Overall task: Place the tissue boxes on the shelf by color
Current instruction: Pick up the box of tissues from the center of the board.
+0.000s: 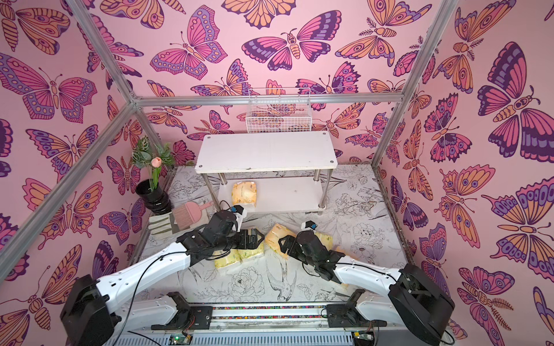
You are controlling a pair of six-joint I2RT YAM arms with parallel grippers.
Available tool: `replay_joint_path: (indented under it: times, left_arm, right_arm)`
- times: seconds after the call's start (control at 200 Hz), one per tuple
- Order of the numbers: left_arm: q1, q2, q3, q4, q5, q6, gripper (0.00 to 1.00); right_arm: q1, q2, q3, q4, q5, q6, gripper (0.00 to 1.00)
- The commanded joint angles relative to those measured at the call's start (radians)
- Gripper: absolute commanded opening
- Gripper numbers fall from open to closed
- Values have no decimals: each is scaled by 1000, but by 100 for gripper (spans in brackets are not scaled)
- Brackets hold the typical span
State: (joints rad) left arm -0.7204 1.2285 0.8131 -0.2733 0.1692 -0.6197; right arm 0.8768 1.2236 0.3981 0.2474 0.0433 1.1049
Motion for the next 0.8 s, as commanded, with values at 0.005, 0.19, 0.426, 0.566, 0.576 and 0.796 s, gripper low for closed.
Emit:
replay_joint_path:
  times: [0.005,0.19,0.426,0.566,0.576,0.796]
  left_arm:
    - [-4,90,49,51,47,56,100]
    - [-4,166,72,86,82,74,100]
    - [-4,245,87,126,127,92,100]
    - [-4,299,104,146,153,97,100]
    - [-4,303,104,148,155,98,100]
    - [-4,400,154,167,183,114,100]
  right_arm:
    - [11,50,-25,87,50,100,90]
    - [12,7,-77,71,90,117,90]
    - [11,-192,-129,-108,165,112,92]
    - [-14,-281,-184,-157,202,121,93]
    - [-20,-286,-187,-162,202,119,93]
    - [-53,-328,-190,-193,162,92,93]
